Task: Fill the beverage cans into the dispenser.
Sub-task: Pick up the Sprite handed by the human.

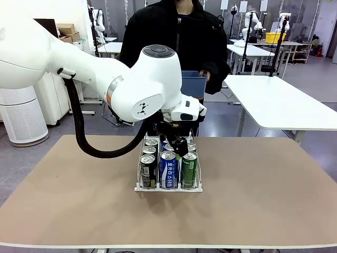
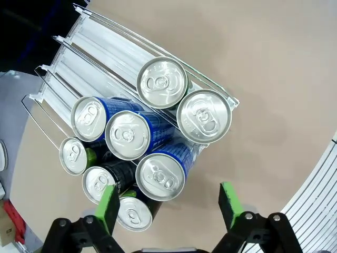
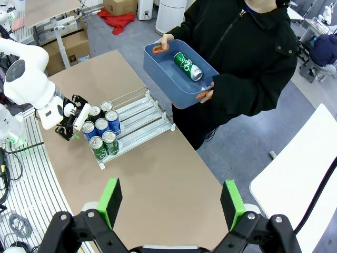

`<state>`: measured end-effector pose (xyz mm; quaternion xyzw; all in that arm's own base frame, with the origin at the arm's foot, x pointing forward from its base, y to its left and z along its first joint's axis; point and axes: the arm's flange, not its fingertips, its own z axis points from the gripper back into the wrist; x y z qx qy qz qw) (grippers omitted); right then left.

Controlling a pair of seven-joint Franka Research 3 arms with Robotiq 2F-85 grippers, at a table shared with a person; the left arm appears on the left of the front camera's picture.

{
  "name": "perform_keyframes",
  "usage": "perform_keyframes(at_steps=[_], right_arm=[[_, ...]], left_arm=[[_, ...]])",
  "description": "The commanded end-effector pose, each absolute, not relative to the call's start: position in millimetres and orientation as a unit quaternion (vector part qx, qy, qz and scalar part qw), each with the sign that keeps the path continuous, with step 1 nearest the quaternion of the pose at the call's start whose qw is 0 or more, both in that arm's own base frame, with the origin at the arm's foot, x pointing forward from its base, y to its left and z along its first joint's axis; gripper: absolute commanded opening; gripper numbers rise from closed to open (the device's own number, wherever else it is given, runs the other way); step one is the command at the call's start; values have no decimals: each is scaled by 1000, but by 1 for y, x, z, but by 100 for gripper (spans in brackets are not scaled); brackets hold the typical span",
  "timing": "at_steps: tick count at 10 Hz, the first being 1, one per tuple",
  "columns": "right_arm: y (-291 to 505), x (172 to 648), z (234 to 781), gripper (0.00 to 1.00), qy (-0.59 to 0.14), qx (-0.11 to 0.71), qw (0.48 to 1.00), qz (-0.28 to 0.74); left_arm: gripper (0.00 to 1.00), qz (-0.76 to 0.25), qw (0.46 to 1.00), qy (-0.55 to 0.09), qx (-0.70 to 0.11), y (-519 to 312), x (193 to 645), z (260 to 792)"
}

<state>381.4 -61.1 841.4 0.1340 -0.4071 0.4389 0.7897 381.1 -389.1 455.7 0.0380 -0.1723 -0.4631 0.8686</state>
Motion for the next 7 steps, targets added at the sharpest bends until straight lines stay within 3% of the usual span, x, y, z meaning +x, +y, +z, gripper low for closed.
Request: perform_keyframes(at_steps=[1, 3, 7], right_arm=[[-60, 381, 841, 100, -407, 135, 789, 440], [-60, 381, 841, 100, -407, 135, 789, 440], [-60, 381, 841, 100, -407, 135, 789, 440]], left_arm=[[100, -463, 869, -172, 38, -389, 381, 456], [100, -494, 853, -159, 50, -378, 364, 487], [100, -543, 822, -162, 54, -322, 336, 603]])
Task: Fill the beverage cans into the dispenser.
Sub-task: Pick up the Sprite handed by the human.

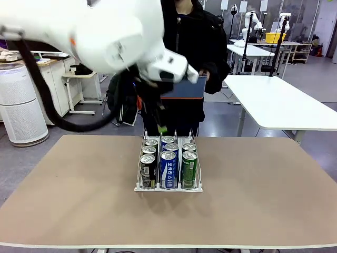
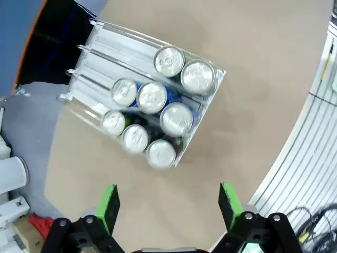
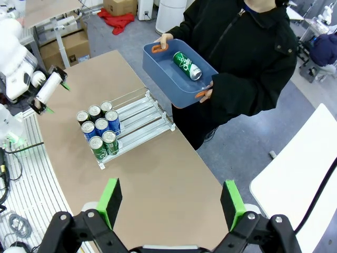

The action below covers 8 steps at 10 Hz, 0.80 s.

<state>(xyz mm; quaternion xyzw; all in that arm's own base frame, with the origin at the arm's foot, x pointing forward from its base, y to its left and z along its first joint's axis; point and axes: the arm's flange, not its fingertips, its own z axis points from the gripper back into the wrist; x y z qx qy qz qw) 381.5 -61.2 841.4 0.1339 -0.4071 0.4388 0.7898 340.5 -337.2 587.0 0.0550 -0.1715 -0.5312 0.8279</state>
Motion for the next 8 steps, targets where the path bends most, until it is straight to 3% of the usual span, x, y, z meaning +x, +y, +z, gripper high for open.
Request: perform_keyframes(at_steps=[1, 5, 8], right_arm=[[-60, 381, 841, 100, -407, 135, 789, 440], [-60, 381, 841, 100, -407, 135, 789, 440], [-60, 381, 841, 100, -407, 135, 789, 440]], left_arm=[[100, -561, 810, -164, 51, -305, 329, 625], [100, -611, 752, -247, 24, -225, 297, 700], [100, -571, 765, -299, 12, -162, 289, 730]])
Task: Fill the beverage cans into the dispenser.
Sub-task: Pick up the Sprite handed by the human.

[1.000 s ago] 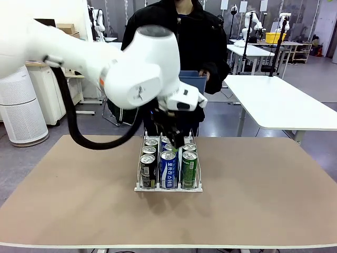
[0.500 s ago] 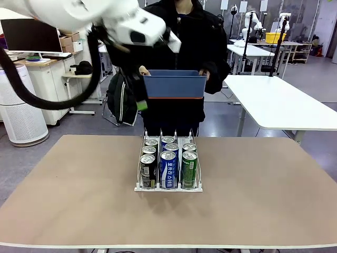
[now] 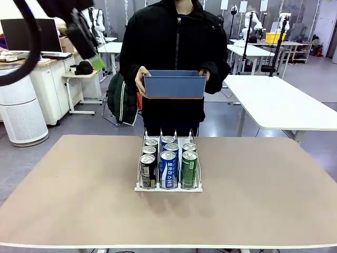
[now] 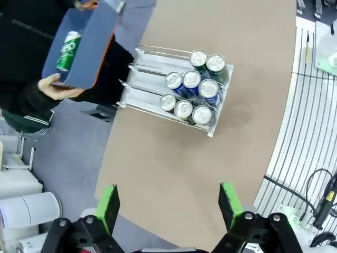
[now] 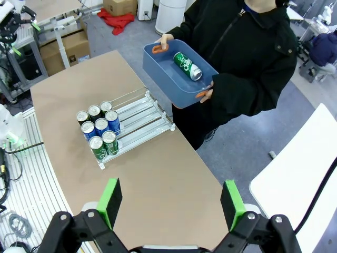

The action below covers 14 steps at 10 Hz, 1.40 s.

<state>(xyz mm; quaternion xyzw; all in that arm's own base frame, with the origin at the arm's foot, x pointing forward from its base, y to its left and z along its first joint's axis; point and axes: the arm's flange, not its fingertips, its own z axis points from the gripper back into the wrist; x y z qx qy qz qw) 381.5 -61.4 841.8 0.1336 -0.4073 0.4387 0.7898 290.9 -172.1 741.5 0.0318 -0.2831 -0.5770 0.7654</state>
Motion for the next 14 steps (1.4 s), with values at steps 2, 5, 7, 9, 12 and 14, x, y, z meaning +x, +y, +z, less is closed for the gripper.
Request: perform_keyframes(at_steps=[2, 5, 7, 9, 12, 14], right_arm=[[-60, 381, 841, 100, -407, 135, 789, 440], [-60, 381, 841, 100, -407, 135, 789, 440], [-60, 381, 841, 100, -407, 135, 789, 440], [-60, 381, 841, 100, -407, 135, 789, 440], [-60, 381, 841, 100, -407, 135, 789, 440], [-60, 381, 841, 100, -407, 135, 789, 440]], left_arm=[[100, -546, 763, -346, 1, -138, 282, 735], [100, -527, 767, -365, -2, -124, 278, 735], [100, -520, 768, -375, -7, -116, 277, 740], [100, -513, 772, -373, -27, -108, 279, 756], [100, -479, 780, -397, -72, -90, 288, 776], [100, -458, 774, -429, -82, -83, 288, 781]])
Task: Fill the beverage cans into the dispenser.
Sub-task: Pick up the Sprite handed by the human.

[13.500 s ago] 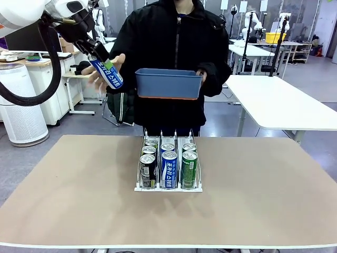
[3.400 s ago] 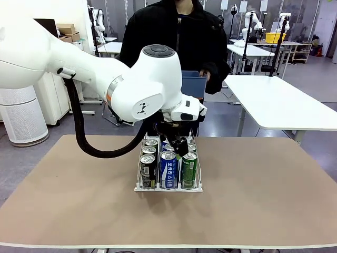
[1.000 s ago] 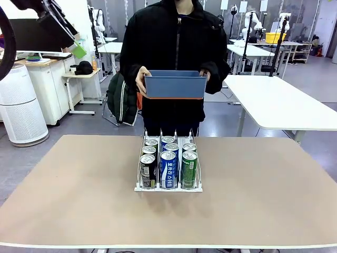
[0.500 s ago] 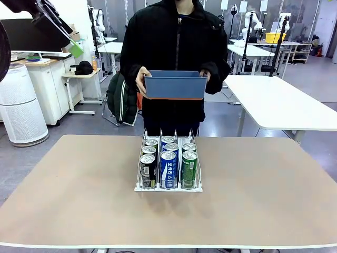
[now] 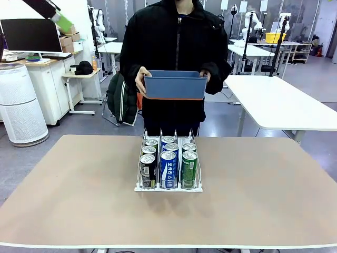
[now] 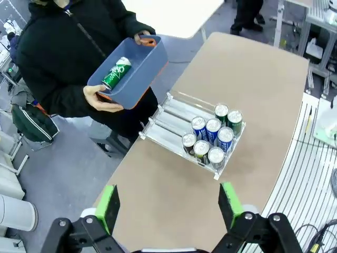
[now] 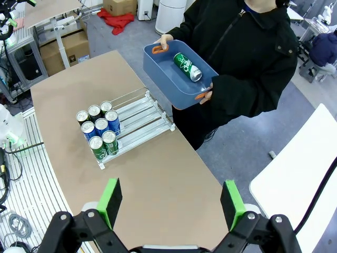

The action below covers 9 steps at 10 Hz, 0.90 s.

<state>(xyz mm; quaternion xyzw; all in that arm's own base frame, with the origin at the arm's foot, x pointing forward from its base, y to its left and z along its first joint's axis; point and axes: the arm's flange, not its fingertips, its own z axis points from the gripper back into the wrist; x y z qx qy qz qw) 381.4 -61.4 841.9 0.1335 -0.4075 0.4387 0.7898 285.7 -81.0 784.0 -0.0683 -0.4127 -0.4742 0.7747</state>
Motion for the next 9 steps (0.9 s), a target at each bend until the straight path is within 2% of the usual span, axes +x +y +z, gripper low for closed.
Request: perform_keyframes(at_steps=[1, 3, 9], right_arm=[[-60, 381, 841, 100, -407, 135, 789, 440], [-60, 381, 841, 100, -407, 135, 789, 440], [-60, 381, 841, 100, -407, 135, 789, 440]], left_arm=[[100, -448, 776, -437, -81, -79, 288, 781], [100, -442, 782, -436, -57, -80, 287, 782], [100, -457, 774, -432, -72, -76, 288, 789]])
